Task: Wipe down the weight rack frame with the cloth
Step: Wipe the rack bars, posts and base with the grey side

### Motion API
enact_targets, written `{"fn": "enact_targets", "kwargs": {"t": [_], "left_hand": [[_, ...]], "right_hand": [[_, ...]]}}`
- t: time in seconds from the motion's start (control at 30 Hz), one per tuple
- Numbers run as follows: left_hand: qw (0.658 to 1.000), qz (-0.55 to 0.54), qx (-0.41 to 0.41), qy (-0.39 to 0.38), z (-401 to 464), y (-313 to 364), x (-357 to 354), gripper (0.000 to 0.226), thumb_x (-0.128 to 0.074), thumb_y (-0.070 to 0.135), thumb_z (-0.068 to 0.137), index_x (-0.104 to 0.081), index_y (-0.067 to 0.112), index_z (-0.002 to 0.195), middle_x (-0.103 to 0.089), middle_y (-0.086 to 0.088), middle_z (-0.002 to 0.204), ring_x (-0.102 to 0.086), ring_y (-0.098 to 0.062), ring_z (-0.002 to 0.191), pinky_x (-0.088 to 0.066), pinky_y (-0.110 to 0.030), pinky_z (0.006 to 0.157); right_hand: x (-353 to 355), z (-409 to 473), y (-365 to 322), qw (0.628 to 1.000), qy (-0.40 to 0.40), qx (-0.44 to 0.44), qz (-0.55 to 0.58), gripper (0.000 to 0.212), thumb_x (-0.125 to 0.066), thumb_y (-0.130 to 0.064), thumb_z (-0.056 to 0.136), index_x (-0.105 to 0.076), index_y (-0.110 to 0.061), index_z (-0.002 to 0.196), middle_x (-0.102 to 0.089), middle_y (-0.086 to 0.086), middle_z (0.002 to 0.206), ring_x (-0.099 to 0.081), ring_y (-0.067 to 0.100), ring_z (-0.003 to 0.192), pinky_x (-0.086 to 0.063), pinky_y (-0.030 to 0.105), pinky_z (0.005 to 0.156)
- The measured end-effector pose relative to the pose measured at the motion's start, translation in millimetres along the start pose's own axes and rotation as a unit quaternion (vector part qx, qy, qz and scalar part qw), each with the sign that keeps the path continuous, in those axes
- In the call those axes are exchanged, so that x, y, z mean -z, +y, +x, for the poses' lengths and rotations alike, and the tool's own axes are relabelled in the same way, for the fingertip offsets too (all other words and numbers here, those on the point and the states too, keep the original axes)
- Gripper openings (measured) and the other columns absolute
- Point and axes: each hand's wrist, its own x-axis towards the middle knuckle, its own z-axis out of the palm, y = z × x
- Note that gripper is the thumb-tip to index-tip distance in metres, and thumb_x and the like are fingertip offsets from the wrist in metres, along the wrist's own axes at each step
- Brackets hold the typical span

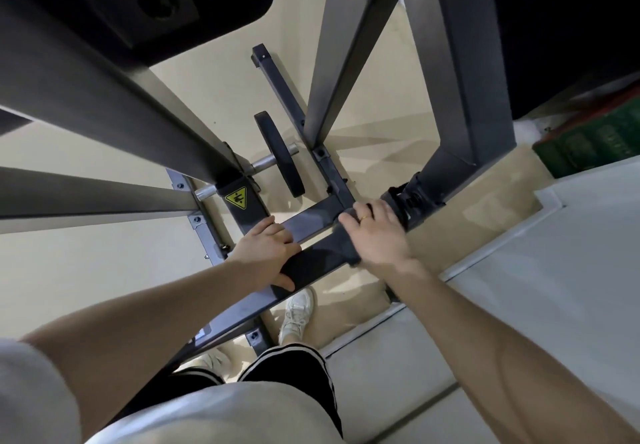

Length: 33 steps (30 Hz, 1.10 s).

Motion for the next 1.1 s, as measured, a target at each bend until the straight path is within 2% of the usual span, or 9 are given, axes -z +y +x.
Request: {"fn": "enact_targets", "kwargs": {"t": [0.13,0.23,0.37,0.5,0.63,0.77,0.83,0.97,1.1], "left_hand": [[1.000,-0.012,-0.001,0.019,-6,3,-4,0.069,-0.053,0.055,0.086,-0.034,0.020,0.142,-0.035,-0.001,0.145,-0.018,-0.022,0.142,0.002,-0.034,0.117],[0.999,-0.041,0.011,0.026,-18,2,-12,0.075,-0.055,0.050,0.088,-0.022,0.016,0.148,-0.019,-0.003,0.155,-0.005,-0.022,0.145,0.000,-0.035,0.117],[0.997,-0.061,0.031,0.025,-36,-1,-21,0.091,-0.060,0.045,0.086,-0.003,0.017,0.151,0.008,-0.005,0.158,0.008,-0.022,0.146,0.005,-0.035,0.116],[0.992,-0.063,0.093,0.053,-53,-4,-30,0.099,-0.062,0.054,0.081,-0.005,0.009,0.148,-0.006,-0.012,0.152,-0.006,-0.028,0.143,-0.008,-0.036,0.117],[0.992,-0.062,0.109,0.013,-71,-12,-47,0.084,-0.061,0.057,0.079,-0.024,0.010,0.138,-0.026,-0.009,0.137,-0.029,-0.026,0.129,-0.029,-0.035,0.105],[0.976,-0.176,0.126,-0.037,-80,-12,-58,0.056,-0.064,0.042,0.084,-0.039,0.010,0.122,-0.046,-0.009,0.124,-0.049,-0.030,0.114,-0.042,-0.039,0.085],[0.972,-0.195,0.126,-0.034,-81,-13,-57,0.053,-0.065,0.039,0.085,-0.040,0.010,0.120,-0.048,-0.010,0.121,-0.052,-0.031,0.109,-0.044,-0.040,0.080],[0.982,-0.143,0.102,-0.064,-84,-18,-50,0.051,-0.064,0.033,0.084,-0.040,0.014,0.126,-0.051,-0.007,0.120,-0.055,-0.029,0.105,-0.050,-0.039,0.077],[0.992,-0.067,0.080,-0.075,-98,-26,-37,0.055,-0.059,0.025,0.088,-0.034,0.017,0.137,-0.050,-0.003,0.126,-0.056,-0.026,0.110,-0.051,-0.038,0.075]], "right_hand": [[-7,-4,-44,0.996,0.029,0.076,0.020,0.068,-0.085,-0.030,0.053,-0.061,-0.019,0.116,-0.060,0.013,0.114,-0.057,0.035,0.102,-0.044,0.046,0.096],[-1,-2,-16,0.994,-0.010,0.105,0.032,0.088,-0.068,-0.063,0.068,-0.036,-0.023,0.139,-0.039,0.008,0.141,-0.037,0.032,0.127,-0.022,0.045,0.113],[9,-12,-19,0.997,-0.009,-0.053,0.062,0.096,-0.042,-0.083,0.071,-0.031,-0.019,0.143,-0.025,0.013,0.151,-0.019,0.035,0.139,-0.006,0.046,0.116],[-5,-23,-96,0.994,0.020,-0.008,0.106,0.078,-0.027,-0.066,0.086,-0.038,-0.014,0.143,-0.032,0.017,0.150,-0.029,0.040,0.137,-0.020,0.052,0.113],[-14,-21,-64,0.996,-0.012,0.047,0.075,0.063,-0.028,-0.049,0.098,-0.006,-0.024,0.152,-0.006,0.006,0.159,-0.007,0.029,0.145,-0.007,0.045,0.117],[-7,-23,-68,0.989,0.018,-0.098,0.105,0.059,-0.028,-0.048,0.099,-0.013,-0.023,0.151,-0.009,0.006,0.159,-0.003,0.028,0.145,-0.004,0.042,0.117],[-10,-27,-107,0.988,0.001,-0.085,0.126,0.061,-0.027,-0.046,0.100,-0.008,-0.020,0.152,-0.001,0.008,0.159,0.003,0.030,0.145,-0.001,0.044,0.116],[-14,-38,-118,0.992,-0.009,-0.027,0.124,0.066,-0.032,-0.039,0.101,0.006,-0.018,0.151,0.015,0.009,0.158,0.013,0.028,0.145,0.001,0.042,0.117],[-12,-47,-123,0.991,0.000,-0.007,0.135,0.063,-0.033,-0.026,0.103,0.007,-0.019,0.151,0.020,0.006,0.157,0.018,0.025,0.144,-0.014,0.044,0.117]]}}
